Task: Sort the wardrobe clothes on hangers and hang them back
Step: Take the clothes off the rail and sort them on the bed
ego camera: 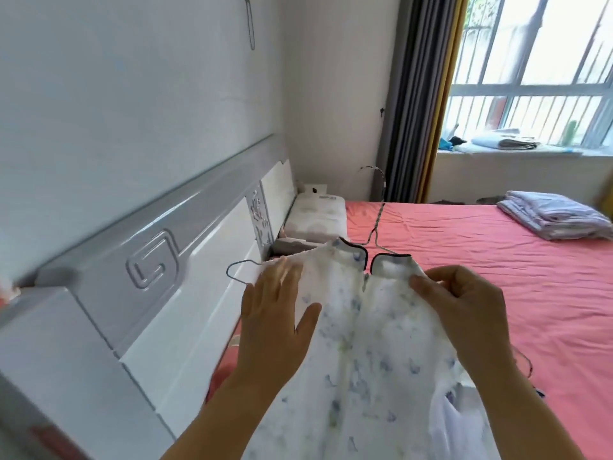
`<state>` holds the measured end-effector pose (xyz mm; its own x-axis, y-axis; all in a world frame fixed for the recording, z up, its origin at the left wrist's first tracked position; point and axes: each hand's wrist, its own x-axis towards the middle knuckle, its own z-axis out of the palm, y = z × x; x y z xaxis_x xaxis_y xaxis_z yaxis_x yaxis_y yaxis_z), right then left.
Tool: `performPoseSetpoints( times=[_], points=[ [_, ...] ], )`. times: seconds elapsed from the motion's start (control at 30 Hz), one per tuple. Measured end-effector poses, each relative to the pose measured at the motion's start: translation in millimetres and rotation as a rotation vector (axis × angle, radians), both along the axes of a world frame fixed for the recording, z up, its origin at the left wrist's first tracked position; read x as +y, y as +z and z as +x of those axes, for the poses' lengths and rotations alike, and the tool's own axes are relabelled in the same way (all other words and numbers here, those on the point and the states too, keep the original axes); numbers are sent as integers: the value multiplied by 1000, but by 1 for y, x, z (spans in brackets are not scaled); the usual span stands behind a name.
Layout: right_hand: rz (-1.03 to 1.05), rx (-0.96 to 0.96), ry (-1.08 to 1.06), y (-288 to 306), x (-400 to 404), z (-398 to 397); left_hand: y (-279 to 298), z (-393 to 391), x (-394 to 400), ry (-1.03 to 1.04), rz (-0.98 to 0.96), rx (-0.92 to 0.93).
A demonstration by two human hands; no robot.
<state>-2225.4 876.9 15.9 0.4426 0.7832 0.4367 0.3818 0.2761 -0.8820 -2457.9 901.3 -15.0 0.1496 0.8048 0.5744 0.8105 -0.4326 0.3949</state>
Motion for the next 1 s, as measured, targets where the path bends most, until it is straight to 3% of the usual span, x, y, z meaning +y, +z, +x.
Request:
performPoseSetpoints(
  times=[0.23, 0.47, 0.6, 0.77, 1.0],
  points=[
    [-88, 17, -40, -22, 128, 90, -21, 82, 134, -116, -268, 107],
    [-377, -86, 18, -122, 205, 169, -90, 151, 219, -188, -585, 205],
    [-564, -66, 100, -193, 227, 201, -135, 172, 241, -208, -738, 266],
    [-737, -66, 50, -255, 240, 225, -171, 184, 253, -202, -869, 317],
    [-746, -336, 97, -262, 239, 203, -186, 183, 254, -186, -898, 282]
  ],
)
